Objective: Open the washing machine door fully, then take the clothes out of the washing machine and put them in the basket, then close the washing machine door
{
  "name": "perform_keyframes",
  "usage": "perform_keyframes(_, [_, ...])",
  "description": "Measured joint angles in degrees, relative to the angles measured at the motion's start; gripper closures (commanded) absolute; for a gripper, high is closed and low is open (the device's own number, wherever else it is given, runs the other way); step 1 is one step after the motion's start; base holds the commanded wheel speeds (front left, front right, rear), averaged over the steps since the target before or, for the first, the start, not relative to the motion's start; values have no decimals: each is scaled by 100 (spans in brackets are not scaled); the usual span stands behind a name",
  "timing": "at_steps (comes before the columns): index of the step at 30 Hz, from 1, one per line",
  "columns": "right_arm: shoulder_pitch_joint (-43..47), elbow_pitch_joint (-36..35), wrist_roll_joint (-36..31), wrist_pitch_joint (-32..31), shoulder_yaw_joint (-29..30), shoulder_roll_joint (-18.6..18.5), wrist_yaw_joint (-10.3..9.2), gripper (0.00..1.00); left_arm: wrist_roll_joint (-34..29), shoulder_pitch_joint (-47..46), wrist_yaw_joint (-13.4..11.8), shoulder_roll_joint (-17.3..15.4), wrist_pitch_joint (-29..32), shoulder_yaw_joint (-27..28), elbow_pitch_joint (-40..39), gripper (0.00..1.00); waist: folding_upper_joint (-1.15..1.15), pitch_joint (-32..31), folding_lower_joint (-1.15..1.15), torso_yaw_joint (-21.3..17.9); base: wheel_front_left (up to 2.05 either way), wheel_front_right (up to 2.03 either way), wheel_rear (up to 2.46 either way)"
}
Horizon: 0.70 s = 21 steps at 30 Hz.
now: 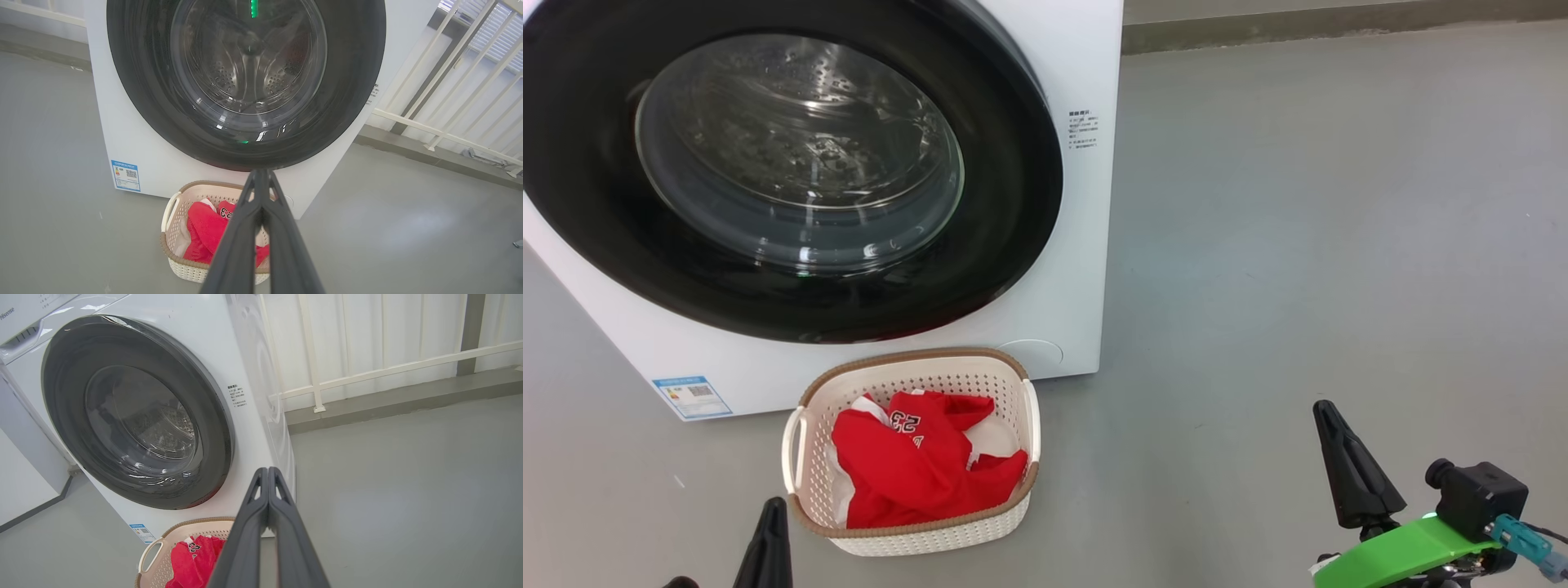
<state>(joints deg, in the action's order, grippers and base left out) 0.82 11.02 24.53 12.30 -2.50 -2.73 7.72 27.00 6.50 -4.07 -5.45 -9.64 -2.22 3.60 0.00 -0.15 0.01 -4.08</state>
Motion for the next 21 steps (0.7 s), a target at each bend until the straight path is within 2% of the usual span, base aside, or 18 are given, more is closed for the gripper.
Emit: perform_keyframes(21, [-25, 74, 1449, -308, 136, -45, -1, 100, 1360, -206, 211, 48, 309, 96, 243, 100, 0, 7, 0, 84, 0, 0, 0])
